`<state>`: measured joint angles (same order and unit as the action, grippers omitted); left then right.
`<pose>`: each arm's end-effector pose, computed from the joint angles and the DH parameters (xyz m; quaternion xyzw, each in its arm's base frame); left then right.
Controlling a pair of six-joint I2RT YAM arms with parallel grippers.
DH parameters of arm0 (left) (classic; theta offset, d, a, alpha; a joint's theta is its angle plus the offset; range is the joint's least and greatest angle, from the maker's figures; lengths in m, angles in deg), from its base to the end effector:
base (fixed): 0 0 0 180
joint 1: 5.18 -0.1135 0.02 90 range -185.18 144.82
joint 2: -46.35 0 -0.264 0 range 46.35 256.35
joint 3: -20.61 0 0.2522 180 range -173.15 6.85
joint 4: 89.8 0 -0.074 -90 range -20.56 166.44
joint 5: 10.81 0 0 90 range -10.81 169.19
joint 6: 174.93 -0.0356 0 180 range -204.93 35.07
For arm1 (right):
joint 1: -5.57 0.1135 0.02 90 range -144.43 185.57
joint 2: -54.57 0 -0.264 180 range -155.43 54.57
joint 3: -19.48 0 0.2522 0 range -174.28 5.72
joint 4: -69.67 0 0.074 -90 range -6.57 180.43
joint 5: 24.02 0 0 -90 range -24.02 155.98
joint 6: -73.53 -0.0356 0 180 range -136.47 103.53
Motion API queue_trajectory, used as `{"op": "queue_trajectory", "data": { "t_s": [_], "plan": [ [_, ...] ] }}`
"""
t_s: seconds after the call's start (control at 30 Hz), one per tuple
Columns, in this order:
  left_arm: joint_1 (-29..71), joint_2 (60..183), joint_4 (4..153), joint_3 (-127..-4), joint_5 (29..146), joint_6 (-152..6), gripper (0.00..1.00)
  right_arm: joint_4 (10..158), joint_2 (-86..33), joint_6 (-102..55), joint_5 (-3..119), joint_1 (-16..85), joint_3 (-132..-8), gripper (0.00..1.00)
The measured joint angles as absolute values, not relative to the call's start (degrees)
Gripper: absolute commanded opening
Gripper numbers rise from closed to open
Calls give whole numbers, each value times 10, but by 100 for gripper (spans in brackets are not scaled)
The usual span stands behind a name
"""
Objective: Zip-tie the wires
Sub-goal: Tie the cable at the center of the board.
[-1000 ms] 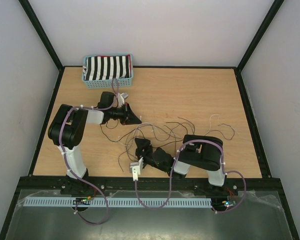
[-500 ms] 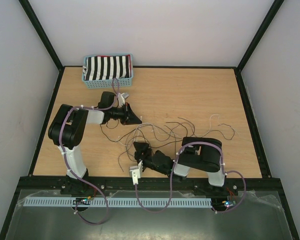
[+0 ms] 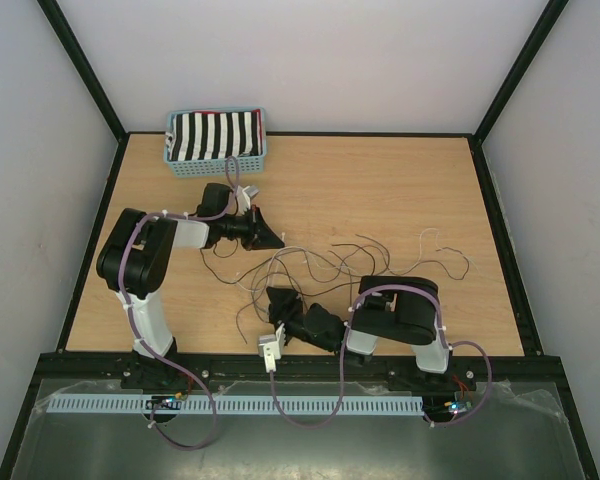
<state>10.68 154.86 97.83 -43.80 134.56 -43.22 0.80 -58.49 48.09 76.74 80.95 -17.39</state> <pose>0.3390 -0.1268 0.1323 0.0271 0.8174 -0.5556 0.1497 0.0801 0.2806 0.0976 -0.6811 0.3142 -0.0081 0.6613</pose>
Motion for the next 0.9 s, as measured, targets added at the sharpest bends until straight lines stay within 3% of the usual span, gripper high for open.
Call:
{"op": "queue_trajectory", "data": {
  "t_s": [0.8, 0.9],
  "plan": [
    [113, 1549, 978, -439, 1340, -431, 0, -4, -604, 491, 763, 822, -180, 60],
    [115, 1549, 978, -439, 1338, -430, 0, -2, -605, 491, 762, 823, -181, 54]
  ]
}}
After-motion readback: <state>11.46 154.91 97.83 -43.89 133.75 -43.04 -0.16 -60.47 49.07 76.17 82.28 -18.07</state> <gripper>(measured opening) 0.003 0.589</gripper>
